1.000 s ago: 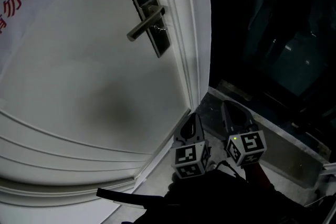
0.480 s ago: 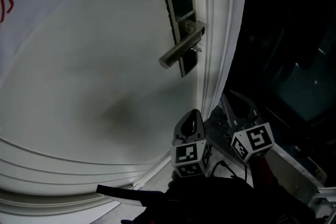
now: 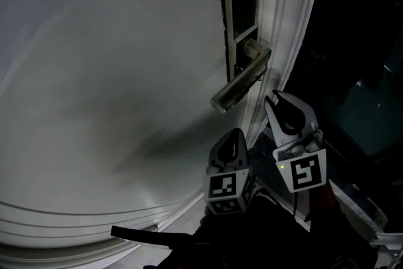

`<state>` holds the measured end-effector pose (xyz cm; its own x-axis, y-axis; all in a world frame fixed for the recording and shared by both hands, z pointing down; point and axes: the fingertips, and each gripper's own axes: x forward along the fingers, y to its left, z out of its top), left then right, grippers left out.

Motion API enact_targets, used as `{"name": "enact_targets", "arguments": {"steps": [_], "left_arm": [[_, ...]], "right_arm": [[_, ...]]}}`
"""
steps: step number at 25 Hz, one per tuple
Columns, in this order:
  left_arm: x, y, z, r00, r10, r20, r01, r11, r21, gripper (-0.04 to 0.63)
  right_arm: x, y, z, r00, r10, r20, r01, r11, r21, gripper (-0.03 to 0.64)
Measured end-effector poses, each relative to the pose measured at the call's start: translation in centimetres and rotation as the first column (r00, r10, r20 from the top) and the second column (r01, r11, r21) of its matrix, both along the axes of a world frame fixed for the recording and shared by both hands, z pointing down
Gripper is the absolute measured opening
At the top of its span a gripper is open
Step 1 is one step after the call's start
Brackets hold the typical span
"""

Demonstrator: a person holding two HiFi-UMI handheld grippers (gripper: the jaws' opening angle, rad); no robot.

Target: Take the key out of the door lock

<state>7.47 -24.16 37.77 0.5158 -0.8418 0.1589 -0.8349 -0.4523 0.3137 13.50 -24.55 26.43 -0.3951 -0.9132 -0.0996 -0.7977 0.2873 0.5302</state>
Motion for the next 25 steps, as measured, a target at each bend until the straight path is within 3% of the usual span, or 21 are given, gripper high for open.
{"name": "enact_targets", "arguments": {"steps": [4,9,25], "left_arm": [[-0.3,-0.5,-0.5,1.0,-0.016,0.004,0.016,1.0,0.012,0.0],[-0.8,-1.0,-1.7,0.997,-0.072,-0.005,0.072,0.997,0.032,0.0],[-0.9,-2.0,-3.0,0.987,-0.151,-0.05,0.154,0.987,0.046,0.0]], "right_arm": [[-0.8,-1.1,-1.7,0.99,-0.002,-0.142,0.017,0.994,0.105,0.028],[-1.7,-2.2,-2.2,0.962,-0.042,-0.27,0.079,0.989,0.127,0.028],[-3.0,-3.8,-2.2,0.917,-0.051,-0.396,0.138,0.971,0.194,0.021]]}}
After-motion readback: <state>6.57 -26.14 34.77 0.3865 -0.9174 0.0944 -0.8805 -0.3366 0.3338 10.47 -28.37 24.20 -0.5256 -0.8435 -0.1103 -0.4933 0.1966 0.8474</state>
